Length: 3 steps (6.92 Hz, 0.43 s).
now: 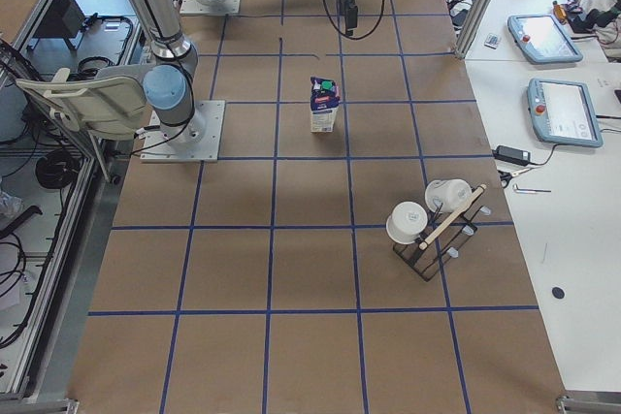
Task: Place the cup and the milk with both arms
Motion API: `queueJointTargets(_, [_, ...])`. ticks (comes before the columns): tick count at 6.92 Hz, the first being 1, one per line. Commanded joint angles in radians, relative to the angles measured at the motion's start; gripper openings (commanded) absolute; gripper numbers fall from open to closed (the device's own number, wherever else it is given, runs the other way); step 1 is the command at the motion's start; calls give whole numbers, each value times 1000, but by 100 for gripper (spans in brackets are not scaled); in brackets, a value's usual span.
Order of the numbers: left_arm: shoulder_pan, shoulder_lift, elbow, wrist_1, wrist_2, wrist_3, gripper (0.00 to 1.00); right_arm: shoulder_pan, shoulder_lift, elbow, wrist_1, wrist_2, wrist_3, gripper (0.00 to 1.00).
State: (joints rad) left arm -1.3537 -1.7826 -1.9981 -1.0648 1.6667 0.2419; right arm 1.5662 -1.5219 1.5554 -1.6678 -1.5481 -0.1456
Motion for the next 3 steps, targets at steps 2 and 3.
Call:
queueJointTargets(2, [-8, 5, 31, -1, 1, 10, 0, 0, 0, 0, -1, -1, 0, 100])
queueJointTargets(3, [-27, 3, 44, -4, -1, 2, 0, -6, 0, 0, -6, -6, -2, 100])
